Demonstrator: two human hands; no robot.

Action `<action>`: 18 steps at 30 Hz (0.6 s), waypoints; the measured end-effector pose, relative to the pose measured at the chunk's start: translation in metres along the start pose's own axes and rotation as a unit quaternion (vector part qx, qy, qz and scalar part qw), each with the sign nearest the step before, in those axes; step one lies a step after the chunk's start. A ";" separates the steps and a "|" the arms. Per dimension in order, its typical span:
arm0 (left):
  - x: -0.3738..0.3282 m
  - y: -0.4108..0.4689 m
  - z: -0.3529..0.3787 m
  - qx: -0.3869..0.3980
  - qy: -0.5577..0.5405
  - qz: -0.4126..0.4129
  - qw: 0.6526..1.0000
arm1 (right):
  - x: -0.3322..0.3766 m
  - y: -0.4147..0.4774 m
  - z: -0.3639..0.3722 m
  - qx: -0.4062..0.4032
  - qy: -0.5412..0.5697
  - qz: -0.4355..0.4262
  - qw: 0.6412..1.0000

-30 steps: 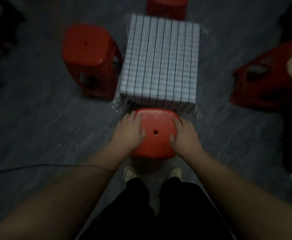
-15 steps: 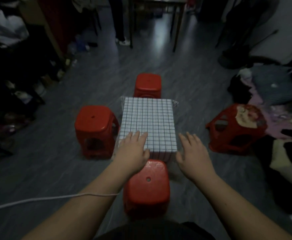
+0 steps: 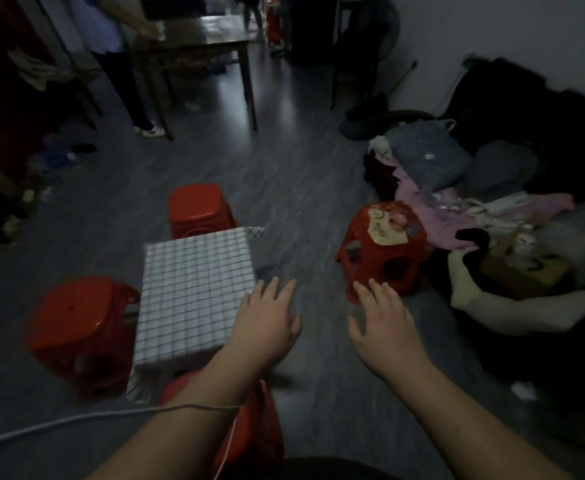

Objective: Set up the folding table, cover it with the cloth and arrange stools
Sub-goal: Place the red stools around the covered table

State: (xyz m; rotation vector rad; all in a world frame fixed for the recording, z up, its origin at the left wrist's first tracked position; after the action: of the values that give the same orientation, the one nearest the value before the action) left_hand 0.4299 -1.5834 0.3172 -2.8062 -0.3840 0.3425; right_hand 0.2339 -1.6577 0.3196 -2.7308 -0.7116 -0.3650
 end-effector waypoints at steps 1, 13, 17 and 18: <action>-0.028 0.014 -0.001 0.001 0.006 0.016 1.000 | -0.026 0.001 -0.012 -0.001 0.001 0.007 1.000; -0.220 0.140 -0.012 0.017 0.028 0.124 0.992 | -0.202 0.047 -0.095 -0.017 0.030 0.091 0.995; -0.234 0.193 -0.021 0.024 0.006 0.129 0.991 | -0.223 0.087 -0.111 -0.020 0.022 0.104 0.994; -0.235 0.209 -0.024 0.023 0.000 0.128 0.991 | -0.228 0.099 -0.115 -0.023 0.018 0.102 0.994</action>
State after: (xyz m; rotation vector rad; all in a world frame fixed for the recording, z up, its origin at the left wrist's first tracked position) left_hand 0.2629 -1.8510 0.3199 -2.8120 -0.0123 0.4005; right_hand 0.0722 -1.8784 0.3328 -2.7995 -0.4130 -0.3874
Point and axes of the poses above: each hand's wrist, its own y-axis towards the middle knuckle, its own z-axis out of the palm, x = y × z, the point moved 3 cm from there along y, towards the middle knuckle, and after that the axes turned 10 degrees about x, right-handed, at the moved point
